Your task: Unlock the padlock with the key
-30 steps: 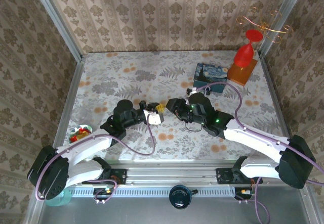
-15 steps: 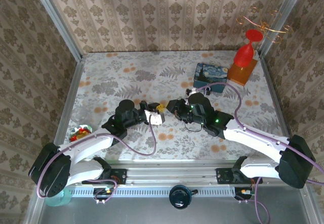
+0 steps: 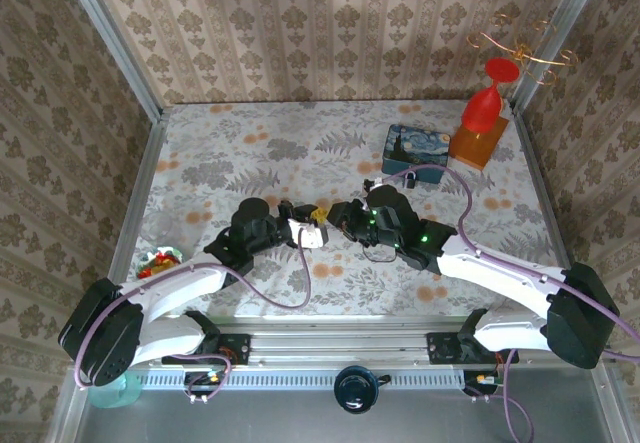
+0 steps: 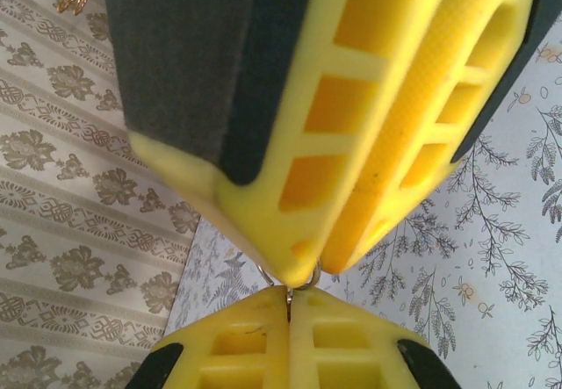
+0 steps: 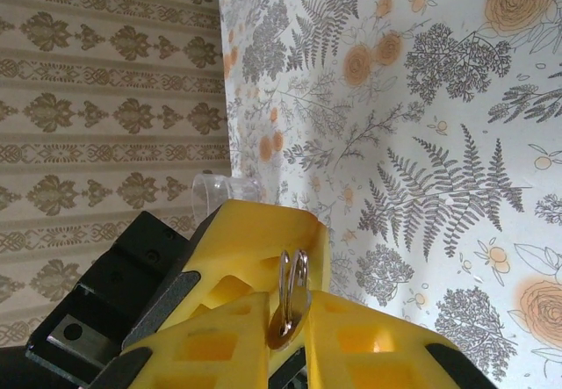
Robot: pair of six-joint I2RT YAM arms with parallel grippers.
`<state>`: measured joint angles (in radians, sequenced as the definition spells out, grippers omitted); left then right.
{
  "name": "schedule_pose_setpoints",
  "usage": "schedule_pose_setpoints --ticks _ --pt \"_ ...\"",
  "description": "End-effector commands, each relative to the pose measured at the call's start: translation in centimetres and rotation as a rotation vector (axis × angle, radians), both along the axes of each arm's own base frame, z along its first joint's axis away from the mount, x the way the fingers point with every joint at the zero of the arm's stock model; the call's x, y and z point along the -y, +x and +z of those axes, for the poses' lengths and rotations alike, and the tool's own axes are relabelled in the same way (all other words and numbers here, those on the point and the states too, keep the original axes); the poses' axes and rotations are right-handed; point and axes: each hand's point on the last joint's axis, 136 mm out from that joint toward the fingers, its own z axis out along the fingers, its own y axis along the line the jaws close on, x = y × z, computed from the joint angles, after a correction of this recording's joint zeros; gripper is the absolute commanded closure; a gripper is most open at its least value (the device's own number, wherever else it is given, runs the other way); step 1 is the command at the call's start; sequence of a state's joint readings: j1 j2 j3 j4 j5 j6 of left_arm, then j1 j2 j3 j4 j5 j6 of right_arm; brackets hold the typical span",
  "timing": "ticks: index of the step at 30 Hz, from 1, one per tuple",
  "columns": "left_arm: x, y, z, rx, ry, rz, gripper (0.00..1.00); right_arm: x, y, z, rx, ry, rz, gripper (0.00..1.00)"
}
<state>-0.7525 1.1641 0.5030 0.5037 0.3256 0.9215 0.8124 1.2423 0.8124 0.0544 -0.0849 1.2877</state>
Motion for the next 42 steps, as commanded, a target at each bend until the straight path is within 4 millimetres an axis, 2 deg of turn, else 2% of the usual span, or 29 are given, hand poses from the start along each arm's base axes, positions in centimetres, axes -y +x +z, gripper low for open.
schedule_pose_setpoints --ticks 1,7,9,12,17,20,24,29,36,42 --pt "0.2 -0.6 1.2 0.040 -0.021 -0.028 1.00 0.2 0.3 1.5 0.033 -0.006 -0.019 0.85" --pt "-0.1 -0.6 1.5 0.029 -0.042 -0.012 1.00 0.8 0.6 1.7 0.070 -0.035 -0.019 0.94" --pt "-0.4 -0.2 2.5 -0.005 -0.090 0.024 0.89 1.0 0.8 2.1 0.110 -0.042 -0.011 1.00" --pt "-1.2 0.5 4.4 -0.100 -0.193 0.097 0.72 1.9 1.4 3.0 0.211 -0.059 -0.007 1.00" --pt "-3.3 0.5 6.8 -0.341 -0.400 0.192 0.55 4.2 2.2 5.0 0.458 -0.127 -0.038 1.00" --pt "-4.4 0.7 7.9 -0.520 -0.552 0.240 0.50 4.1 2.1 5.9 0.612 -0.118 -0.017 1.00" --pt "-4.2 0.2 9.3 -0.802 -0.705 0.231 0.50 3.2 1.9 6.3 0.731 -0.043 -0.001 1.00" --pt "-3.6 0.2 9.4 -1.053 -0.843 0.218 0.50 2.6 2.0 5.8 0.789 -0.009 -0.026 1.00" --pt "-3.0 0.8 9.8 -1.259 -0.962 0.158 0.52 1.1 1.6 6.3 0.822 0.034 -0.009 1.00" --pt "-2.8 1.8 10.0 -1.406 -1.015 0.132 0.57 1.0 1.5 6.4 0.824 0.042 -0.012 1.00"
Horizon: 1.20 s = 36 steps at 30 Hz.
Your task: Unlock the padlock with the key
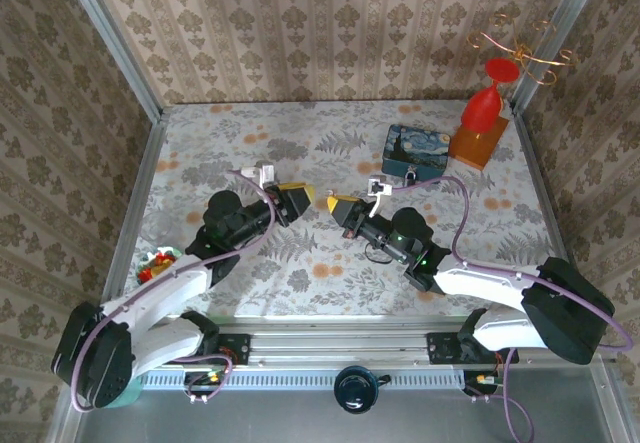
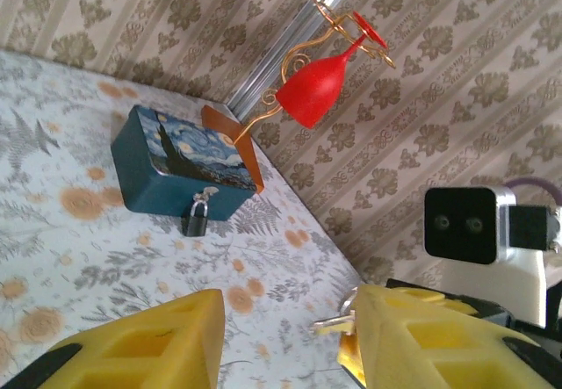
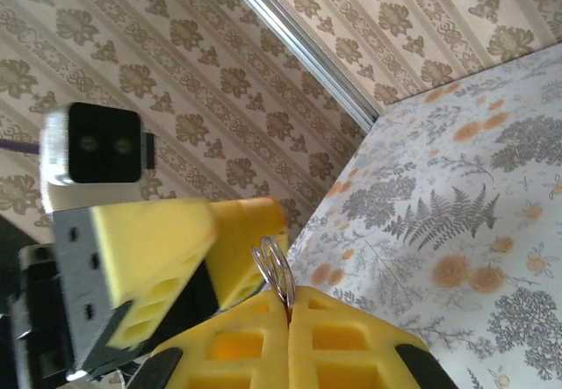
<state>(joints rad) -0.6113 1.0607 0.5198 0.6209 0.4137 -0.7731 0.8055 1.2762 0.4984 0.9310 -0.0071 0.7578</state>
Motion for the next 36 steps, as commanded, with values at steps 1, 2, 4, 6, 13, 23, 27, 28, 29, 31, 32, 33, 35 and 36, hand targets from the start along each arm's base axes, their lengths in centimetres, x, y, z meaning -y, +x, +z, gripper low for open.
schedule_pose_setpoints --ticks 1,2,4,6,13,23,27,28,29,31,32,33,35,36 --pt "0.4 -0.4 2.8 -0.054 -0.135 -0.059 0.58 0.2 0.2 1.7 0.056 0.036 -0.027 1.00" --pt "0.5 -0.4 2.8 -0.067 -0.138 -0.063 0.58 0.3 0.2 1.7 0.054 0.041 -0.030 1.00" --pt "0.6 -0.5 2.9 -0.080 -0.151 -0.070 0.59 0.2 0.3 1.8 0.048 0.055 -0.029 1.00" --pt "0.6 -0.5 2.9 -0.095 -0.151 -0.070 0.60 -0.1 0.2 2.3 0.045 0.074 -0.014 1.00" --pt "1.6 -1.0 3.1 -0.098 -0.151 -0.101 0.65 -0.4 0.3 3.2 0.032 0.128 0.000 1.00" --pt "2.2 -1.5 3.1 -0.089 -0.147 -0.120 0.71 -0.6 0.2 3.1 0.003 0.160 0.017 1.00" --pt "2.3 -1.5 3.4 -0.083 -0.151 -0.124 0.81 -0.3 0.3 2.9 -0.002 0.157 -0.001 1.00" --pt "2.3 -1.5 3.4 -0.082 -0.151 -0.123 0.83 -0.2 0.4 3.0 -0.002 0.157 -0.003 1.00" --pt "2.3 -1.5 3.4 -0.082 -0.151 -0.123 0.84 -0.2 0.4 3.0 -0.003 0.156 -0.005 1.00" --pt "2.2 -1.5 3.5 -0.079 -0.152 -0.121 0.86 -0.3 0.4 2.8 -0.010 0.151 -0.002 1.00" --pt "2.2 -1.5 3.6 -0.078 -0.152 -0.120 0.89 -0.4 0.5 2.9 -0.013 0.149 -0.001 1.00" --pt "2.2 -1.5 3.6 -0.077 -0.152 -0.120 0.92 -0.4 0.5 2.8 -0.017 0.147 -0.001 1.00" --pt "2.2 -1.4 3.7 -0.070 -0.147 -0.116 0.95 -0.4 0.5 2.7 -0.024 0.143 -0.007 1.00" --pt "2.2 -1.3 3.8 -0.064 -0.137 -0.112 0.97 -0.4 0.6 2.6 -0.030 0.138 -0.010 1.00"
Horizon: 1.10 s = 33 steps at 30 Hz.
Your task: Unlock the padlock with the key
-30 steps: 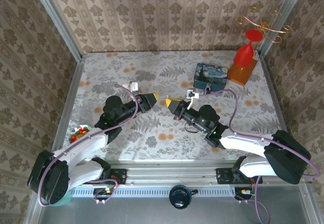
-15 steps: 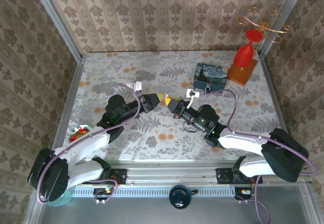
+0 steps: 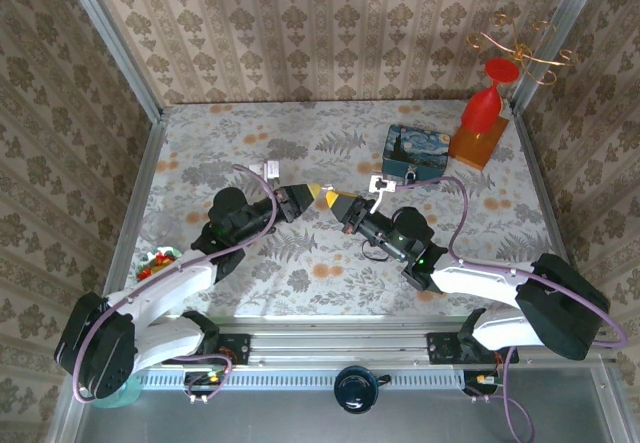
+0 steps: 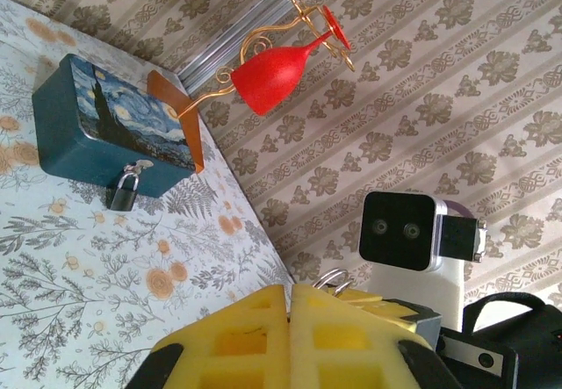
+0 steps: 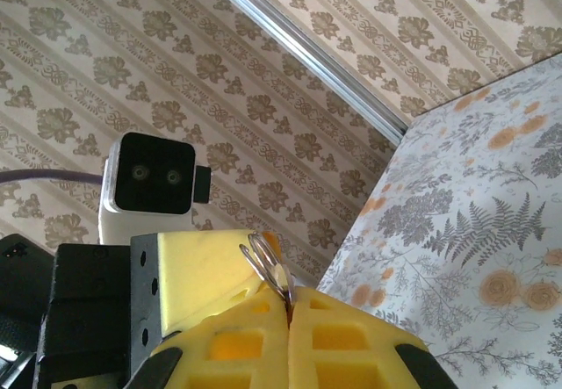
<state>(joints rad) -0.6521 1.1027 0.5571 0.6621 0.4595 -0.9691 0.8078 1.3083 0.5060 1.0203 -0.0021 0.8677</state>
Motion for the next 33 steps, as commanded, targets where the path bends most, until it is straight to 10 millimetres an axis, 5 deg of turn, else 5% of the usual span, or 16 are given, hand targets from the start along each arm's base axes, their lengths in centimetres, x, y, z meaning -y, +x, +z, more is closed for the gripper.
schedule_pose_setpoints --ticks 1,4,7,15,19,25,33 --pt "0.1 -0.1 2.4 0.078 -0.011 -0.010 0.99 0.0 0.5 1.2 -0.001 0.009 -0.023 0.93" --pt "-1.0 0.7 1.3 0.084 0.092 0.051 1.00 0.0 0.6 0.8 -0.014 -0.056 -0.010 0.50" --pt "-2.9 1.7 -0.4 0.096 0.285 0.131 1.00 1.0 1.2 -0.8 -0.066 -0.161 -0.042 0.31" --pt "-7.4 2.9 -3.8 0.099 0.765 0.178 1.00 2.4 1.0 -1.8 -0.060 -0.234 -0.050 0.29" --pt "-6.9 2.1 -4.0 0.183 0.934 0.104 1.00 1.1 0.7 -2.0 -0.053 -0.233 0.016 0.29" --pt "-3.3 -0.5 -1.9 0.310 0.810 -0.060 1.00 -1.6 0.1 -1.7 -0.090 -0.175 0.163 0.30" --pt "-1.9 -2.7 -0.4 0.363 0.685 -0.178 1.00 -2.8 -0.5 -0.6 -0.053 -0.051 0.286 0.35"
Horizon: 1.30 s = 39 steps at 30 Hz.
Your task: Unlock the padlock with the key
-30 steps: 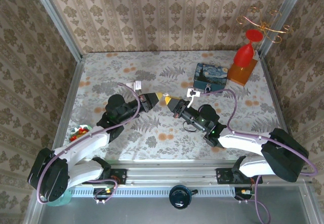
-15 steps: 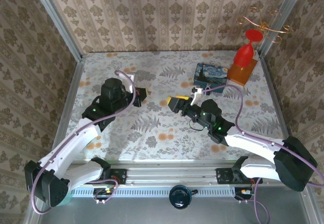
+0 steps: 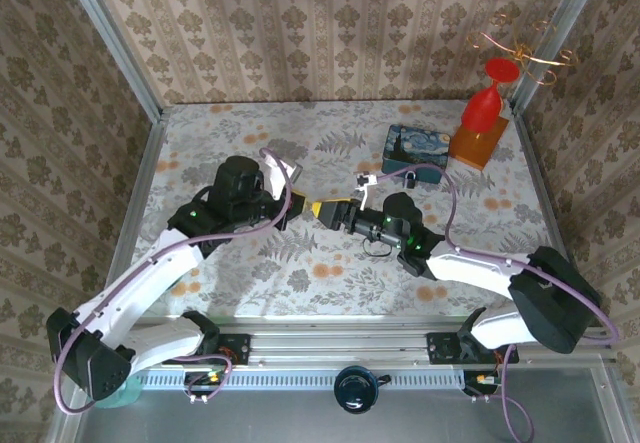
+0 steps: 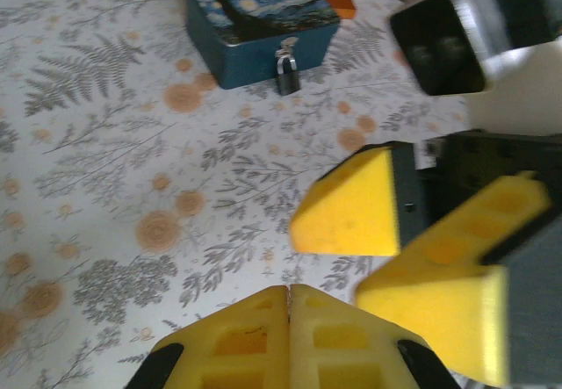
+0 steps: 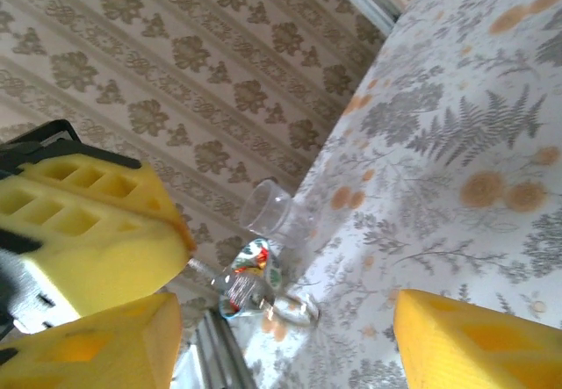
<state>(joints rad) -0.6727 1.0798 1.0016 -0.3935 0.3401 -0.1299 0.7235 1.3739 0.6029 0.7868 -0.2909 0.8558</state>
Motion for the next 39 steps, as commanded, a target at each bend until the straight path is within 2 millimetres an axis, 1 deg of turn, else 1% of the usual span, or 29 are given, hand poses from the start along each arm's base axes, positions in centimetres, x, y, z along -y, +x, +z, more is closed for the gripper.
schedule_pose_setpoints --ticks 1,4,9,13,17,22,23,25,29,34,39 --pt "0.5 -1.5 1.6 0.034 -0.065 -0.097 1.00 -0.6 -0.8 3.4 0.066 0.120 0.082 0.36" --pt "0.4 -1.8 1.8 0.030 -0.079 -0.109 1.00 -0.5 -0.8 3.1 0.078 0.105 0.074 0.41" --pt "0.1 -1.5 2.1 0.007 -0.108 -0.108 1.00 -1.0 -1.8 4.4 0.144 0.124 0.140 0.47" --pt "0.1 -1.5 2.9 -0.004 -0.151 -0.122 1.00 -0.8 -1.9 4.2 0.168 0.115 0.134 0.53" --pt "0.2 -1.8 3.7 -0.011 -0.183 -0.150 1.00 -1.0 -2.7 5.2 0.203 0.143 0.181 0.56" --pt "0.2 -2.1 4.3 -0.014 -0.200 -0.151 1.00 -1.1 -3.0 5.4 0.200 0.133 0.195 0.59" --pt "0.4 -2.6 4.6 -0.021 -0.217 -0.181 1.00 -1.1 -3.2 5.6 0.204 0.136 0.203 0.59" --pt "0.4 -2.7 4.8 -0.017 -0.227 -0.186 1.00 -1.2 -3.3 5.7 0.206 0.136 0.211 0.62" --pt "0.5 -2.8 5.1 -0.015 -0.230 -0.190 1.00 -1.1 -3.5 5.7 0.212 0.142 0.215 0.68" --pt "0.5 -2.8 5.3 -0.014 -0.232 -0.195 1.00 -1.0 -3.6 5.8 0.215 0.143 0.212 0.71" --pt "0.5 -2.6 5.2 -0.015 -0.226 -0.187 1.00 -0.9 -3.5 5.8 0.218 0.142 0.205 0.79"
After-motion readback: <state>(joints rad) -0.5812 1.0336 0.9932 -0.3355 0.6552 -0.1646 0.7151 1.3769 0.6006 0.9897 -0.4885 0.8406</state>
